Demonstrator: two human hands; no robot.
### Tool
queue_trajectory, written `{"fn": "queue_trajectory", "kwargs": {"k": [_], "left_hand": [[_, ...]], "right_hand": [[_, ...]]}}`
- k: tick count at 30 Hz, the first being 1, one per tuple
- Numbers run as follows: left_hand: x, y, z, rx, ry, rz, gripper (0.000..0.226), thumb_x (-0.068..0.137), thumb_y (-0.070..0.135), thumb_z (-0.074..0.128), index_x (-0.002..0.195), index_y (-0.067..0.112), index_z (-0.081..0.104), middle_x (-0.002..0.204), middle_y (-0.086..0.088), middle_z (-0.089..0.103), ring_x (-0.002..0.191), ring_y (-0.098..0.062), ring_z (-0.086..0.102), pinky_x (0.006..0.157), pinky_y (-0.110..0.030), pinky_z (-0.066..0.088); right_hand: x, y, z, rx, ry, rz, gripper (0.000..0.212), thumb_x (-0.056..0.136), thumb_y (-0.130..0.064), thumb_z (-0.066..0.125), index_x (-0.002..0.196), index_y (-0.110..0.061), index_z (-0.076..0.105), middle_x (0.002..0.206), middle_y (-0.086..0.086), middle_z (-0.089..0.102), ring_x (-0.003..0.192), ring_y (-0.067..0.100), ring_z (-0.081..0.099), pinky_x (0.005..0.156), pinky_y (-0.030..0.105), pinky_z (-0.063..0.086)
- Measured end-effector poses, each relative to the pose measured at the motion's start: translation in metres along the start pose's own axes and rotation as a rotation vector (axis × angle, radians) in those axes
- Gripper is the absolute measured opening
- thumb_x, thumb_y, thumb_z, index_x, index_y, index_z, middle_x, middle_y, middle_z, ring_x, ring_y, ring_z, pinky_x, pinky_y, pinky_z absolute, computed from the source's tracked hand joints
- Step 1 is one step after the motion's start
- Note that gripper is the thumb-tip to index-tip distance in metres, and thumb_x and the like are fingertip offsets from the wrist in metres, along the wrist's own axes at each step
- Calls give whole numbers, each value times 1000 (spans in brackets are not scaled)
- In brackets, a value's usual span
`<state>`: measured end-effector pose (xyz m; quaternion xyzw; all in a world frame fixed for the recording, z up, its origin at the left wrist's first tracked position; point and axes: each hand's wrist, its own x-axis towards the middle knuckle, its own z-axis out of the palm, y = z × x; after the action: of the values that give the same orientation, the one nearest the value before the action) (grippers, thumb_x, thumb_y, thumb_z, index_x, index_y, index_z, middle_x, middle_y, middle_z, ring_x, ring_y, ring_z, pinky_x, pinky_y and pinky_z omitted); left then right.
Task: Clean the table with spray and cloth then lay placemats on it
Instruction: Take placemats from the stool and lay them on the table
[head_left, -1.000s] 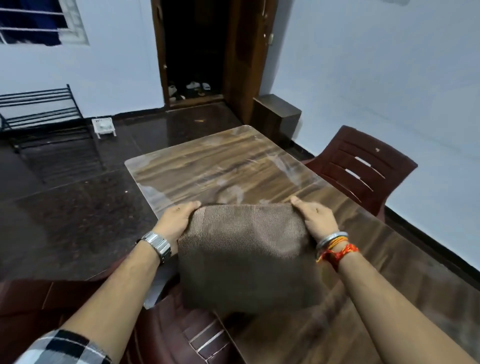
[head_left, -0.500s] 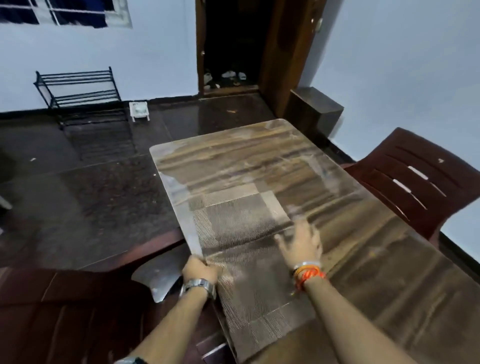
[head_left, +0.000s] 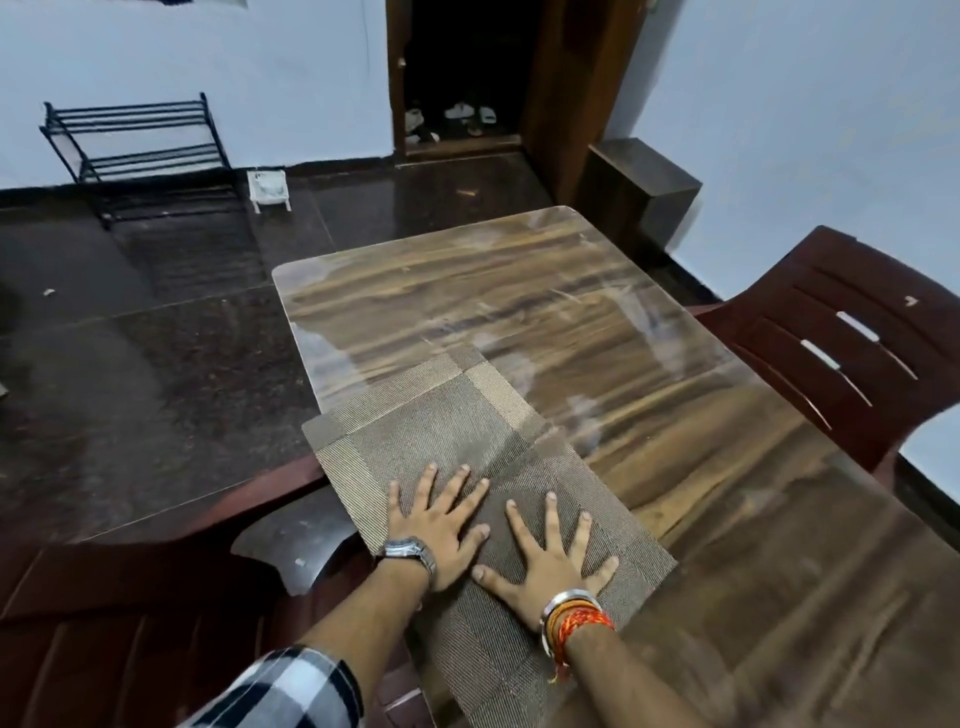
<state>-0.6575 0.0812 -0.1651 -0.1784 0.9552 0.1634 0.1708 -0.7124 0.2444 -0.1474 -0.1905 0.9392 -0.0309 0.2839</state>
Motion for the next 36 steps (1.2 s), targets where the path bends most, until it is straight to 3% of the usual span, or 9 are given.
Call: {"fn": "queue_trajectory", "kwargs": {"k": [6,15,22,36], "left_hand": [[6,-2,0,43,34,-22,79,73,83,-8,149,63,-7,165,21,-19,154,-25,-19,109,-68,-20],[12,-6,-14,83,-51,40,84,76,93,22,149,64,-7,165,21,-20,152,-30,-25,109,-74,-17],[9,0,-15,99,-119,-41,82,74,95,21,144,68,-11,162,20,-29,147,-41,-31,101,-82,-14],[12,-5,-12,85,-133,-20,83,71,97,21,141,71,-14,161,21,-33,146,-39,-35,99,-81,-18]], "right_hand": [[-8,-14,0,80,-39,111,91,63,-91,39,129,-69,-20,145,-15,-44,135,36,-36,94,79,-5],[-13,-22,4,155,-24,165,94,61,-93,37,127,-68,-25,147,-14,-42,134,37,-37,93,81,-5],[-16,-23,6,175,-15,161,93,61,-92,40,131,-68,-16,147,-16,-42,135,35,-36,91,81,-7],[-18,-25,12,214,15,173,92,63,-91,39,131,-68,-18,145,-16,-44,134,35,-38,93,81,-7]]}}
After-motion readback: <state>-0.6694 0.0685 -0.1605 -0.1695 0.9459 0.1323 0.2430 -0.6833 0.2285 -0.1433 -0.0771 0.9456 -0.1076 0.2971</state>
